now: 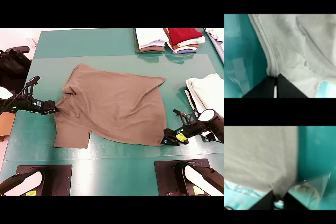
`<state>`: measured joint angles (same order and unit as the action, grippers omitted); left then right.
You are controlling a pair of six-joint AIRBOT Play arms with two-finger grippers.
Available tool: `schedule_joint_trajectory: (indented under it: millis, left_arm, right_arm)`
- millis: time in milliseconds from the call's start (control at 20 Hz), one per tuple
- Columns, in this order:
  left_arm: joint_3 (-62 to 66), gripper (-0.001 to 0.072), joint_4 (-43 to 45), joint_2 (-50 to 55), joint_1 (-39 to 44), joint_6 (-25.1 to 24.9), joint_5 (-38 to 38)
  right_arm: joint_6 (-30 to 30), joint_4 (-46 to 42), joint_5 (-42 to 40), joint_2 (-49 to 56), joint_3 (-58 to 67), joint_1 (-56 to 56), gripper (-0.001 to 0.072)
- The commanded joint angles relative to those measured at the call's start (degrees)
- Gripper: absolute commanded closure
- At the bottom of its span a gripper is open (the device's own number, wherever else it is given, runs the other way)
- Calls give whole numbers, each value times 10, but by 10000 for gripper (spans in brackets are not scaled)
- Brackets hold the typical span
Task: Fold the shirts.
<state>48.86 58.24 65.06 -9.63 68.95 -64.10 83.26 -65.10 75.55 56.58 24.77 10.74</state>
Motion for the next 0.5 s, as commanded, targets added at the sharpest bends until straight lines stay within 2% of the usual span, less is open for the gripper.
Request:
schedule_joint_trajectory:
  millis: [0,200,350,450]
  left_arm:
    - [1,683,0,-8,0,0,2]
    - [39,684,1,-97,0,23,5]
    - [146,683,1,-190,0,53,7]
    - [254,683,1,-242,0,61,11]
  right_arm:
    - [7,-6,-51,0,8,-50,692]
    - [7,-10,-26,-15,122,-86,693]
    - [7,-12,-32,-76,283,-92,693]
    - [7,-44,-55,-122,408,-91,693]
